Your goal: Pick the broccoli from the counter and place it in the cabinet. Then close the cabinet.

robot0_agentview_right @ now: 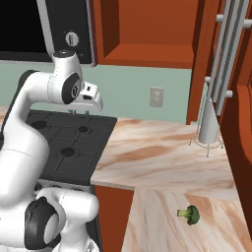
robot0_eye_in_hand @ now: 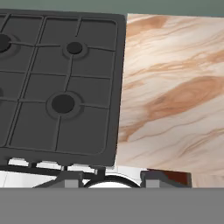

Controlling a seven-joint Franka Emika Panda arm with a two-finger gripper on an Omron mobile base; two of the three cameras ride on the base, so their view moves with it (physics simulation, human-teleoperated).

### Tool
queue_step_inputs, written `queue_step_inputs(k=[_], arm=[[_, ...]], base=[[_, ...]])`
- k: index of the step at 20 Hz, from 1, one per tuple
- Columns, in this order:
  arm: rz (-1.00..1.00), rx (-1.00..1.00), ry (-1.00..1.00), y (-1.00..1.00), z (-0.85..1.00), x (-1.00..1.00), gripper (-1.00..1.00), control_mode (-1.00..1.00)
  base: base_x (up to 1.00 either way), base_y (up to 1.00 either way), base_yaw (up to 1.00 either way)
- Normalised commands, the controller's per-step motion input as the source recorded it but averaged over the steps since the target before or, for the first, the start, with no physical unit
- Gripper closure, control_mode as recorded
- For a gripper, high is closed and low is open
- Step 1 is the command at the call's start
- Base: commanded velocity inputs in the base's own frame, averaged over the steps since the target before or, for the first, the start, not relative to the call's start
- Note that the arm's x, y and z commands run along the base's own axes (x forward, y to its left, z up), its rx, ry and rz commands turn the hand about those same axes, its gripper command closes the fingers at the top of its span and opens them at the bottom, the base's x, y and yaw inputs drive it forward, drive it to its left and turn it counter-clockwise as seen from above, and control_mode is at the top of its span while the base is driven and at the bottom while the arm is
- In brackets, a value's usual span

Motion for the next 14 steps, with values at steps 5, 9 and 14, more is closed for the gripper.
queue_step_inputs(k=[5, 9, 14], arm=[[0.0, 0.0, -0.01, -0.12, 0.0, -0.24, -1.0, -1.0], [-0.08, 0.0, -0.01, -0.32, -0.06, -0.56, -1.0, -1.0], [-0.23, 0.02, 0.0, -0.43, -0.16, -0.61, -1.0, -1.0]], base=[[0.0, 0.0, 0.0], [0.0, 0.0, 0.0], [0.0, 0.0, 0.0]])
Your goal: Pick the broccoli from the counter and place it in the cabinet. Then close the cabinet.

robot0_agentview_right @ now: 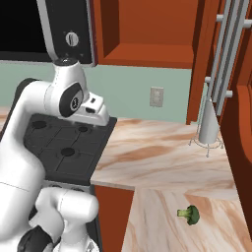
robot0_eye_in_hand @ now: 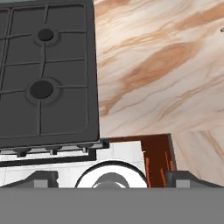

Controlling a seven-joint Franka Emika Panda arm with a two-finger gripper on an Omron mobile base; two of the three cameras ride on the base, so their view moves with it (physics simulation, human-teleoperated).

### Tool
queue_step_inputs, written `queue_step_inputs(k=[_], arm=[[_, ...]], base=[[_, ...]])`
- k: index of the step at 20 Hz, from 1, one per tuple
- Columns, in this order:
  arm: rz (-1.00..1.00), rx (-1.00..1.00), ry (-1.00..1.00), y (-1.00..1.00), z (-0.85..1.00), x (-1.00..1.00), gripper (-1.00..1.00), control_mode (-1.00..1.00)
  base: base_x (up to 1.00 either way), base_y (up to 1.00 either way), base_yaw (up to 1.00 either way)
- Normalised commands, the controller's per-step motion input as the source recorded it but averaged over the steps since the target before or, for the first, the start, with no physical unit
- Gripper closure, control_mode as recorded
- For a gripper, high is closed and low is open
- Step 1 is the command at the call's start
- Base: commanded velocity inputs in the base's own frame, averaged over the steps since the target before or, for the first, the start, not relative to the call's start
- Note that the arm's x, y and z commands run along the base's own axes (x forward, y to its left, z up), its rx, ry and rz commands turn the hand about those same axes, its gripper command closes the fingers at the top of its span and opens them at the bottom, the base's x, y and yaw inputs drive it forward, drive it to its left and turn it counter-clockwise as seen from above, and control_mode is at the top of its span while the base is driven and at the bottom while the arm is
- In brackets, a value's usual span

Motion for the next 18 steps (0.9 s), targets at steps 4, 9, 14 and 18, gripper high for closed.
queue_step_inputs(k=[4, 9, 14, 18], arm=[[-0.33, 0.05, 0.02, -0.62, -0.23, -0.54, -1.0, -1.0], [-0.44, 0.05, 0.09, -0.75, -0.29, -0.47, -1.0, -1.0], [-0.6, 0.07, 0.18, -0.83, -0.3, -0.23, -1.0, -1.0], [-0.58, 0.05, 0.15, -0.77, -0.33, -0.21, -1.0, -1.0]], base=[[0.0, 0.0, 0.0], [0.0, 0.0, 0.0], [0.0, 0.0, 0.0], [0.0, 0.0, 0.0]])
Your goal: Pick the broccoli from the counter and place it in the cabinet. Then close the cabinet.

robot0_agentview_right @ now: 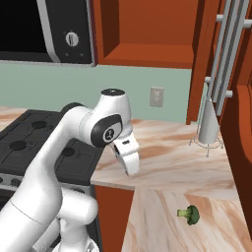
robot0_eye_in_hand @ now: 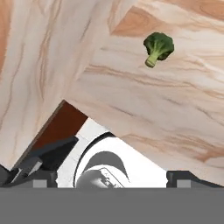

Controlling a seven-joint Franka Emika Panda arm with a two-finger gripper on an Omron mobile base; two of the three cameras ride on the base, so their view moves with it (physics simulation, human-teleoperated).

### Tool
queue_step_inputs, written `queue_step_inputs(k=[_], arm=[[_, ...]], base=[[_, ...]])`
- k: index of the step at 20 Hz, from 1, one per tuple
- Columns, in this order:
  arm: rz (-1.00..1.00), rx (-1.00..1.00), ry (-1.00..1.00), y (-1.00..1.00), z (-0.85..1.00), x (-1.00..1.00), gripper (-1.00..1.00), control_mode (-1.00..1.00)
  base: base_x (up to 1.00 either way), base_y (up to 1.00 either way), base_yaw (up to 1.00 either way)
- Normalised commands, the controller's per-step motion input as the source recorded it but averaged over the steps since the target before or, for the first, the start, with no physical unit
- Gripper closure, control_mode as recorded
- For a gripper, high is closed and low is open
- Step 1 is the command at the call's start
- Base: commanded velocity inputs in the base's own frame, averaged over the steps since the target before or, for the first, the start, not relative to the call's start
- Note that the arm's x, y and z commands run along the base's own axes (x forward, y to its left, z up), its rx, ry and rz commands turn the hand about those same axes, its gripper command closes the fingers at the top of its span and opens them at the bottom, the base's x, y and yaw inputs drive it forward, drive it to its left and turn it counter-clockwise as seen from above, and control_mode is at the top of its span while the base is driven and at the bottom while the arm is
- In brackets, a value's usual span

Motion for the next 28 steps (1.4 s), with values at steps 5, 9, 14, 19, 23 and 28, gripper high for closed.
queue_step_inputs(k=[5, 9, 14, 19, 23, 28], arm=[[-0.47, 0.02, 0.07, -0.72, -0.38, -0.16, -1.0, -1.0], [-0.29, 0.0, -0.1, -0.57, -0.46, -0.08, -1.0, -1.0], [-0.24, 0.0, -0.15, -0.47, -0.51, 0.0, -1.0, -1.0], [-0.12, -0.02, -0.15, -0.39, -0.56, 0.06, -1.0, -1.0], [-0.05, -0.1, -0.01, -0.24, -0.51, 0.36, -1.0, -1.0], [-0.01, -0.07, 0.01, -0.32, -0.36, 0.38, -1.0, -1.0]], base=[[0.0, 0.0, 0.0], [0.0, 0.0, 0.0], [0.0, 0.0, 0.0], [0.0, 0.0, 0.0], [0.0, 0.0, 0.0], [0.0, 0.0, 0.0]])
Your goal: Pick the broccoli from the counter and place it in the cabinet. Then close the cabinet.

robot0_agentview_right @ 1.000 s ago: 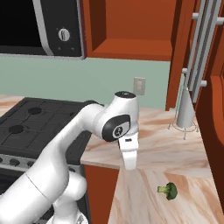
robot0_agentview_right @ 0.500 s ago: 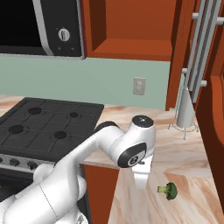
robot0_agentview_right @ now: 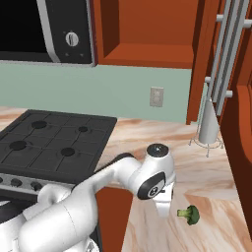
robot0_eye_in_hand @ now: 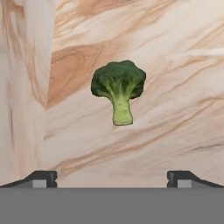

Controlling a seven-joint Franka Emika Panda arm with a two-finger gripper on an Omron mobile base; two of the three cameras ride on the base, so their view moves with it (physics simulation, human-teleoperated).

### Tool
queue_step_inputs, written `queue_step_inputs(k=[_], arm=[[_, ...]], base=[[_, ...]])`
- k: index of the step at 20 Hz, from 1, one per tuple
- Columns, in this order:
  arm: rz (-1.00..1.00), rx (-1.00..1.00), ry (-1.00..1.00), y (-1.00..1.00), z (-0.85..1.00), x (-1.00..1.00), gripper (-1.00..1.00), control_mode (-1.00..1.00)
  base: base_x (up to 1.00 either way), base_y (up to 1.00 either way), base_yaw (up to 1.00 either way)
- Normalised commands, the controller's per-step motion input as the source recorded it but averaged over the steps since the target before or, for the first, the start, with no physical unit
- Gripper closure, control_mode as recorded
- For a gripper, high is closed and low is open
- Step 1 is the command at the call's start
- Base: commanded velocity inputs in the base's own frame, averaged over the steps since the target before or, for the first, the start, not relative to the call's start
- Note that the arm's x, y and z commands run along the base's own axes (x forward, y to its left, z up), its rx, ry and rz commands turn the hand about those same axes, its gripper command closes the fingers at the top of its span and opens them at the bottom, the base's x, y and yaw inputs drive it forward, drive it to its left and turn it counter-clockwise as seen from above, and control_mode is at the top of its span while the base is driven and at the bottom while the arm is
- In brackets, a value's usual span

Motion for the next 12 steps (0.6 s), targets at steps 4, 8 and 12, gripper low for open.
queue_step_inputs(k=[4, 8, 12], arm=[[0.0, -0.02, 0.04, -0.58, -0.32, 0.05, -1.0, -1.0], [0.0, 0.0, 0.11, -0.61, -0.32, 0.0, -1.0, -1.0], [0.0, -0.01, 0.17, -0.23, -0.28, 0.15, -1.0, -1.0]], base=[[0.0, 0.0, 0.0], [0.0, 0.0, 0.0], [0.0, 0.0, 0.0]])
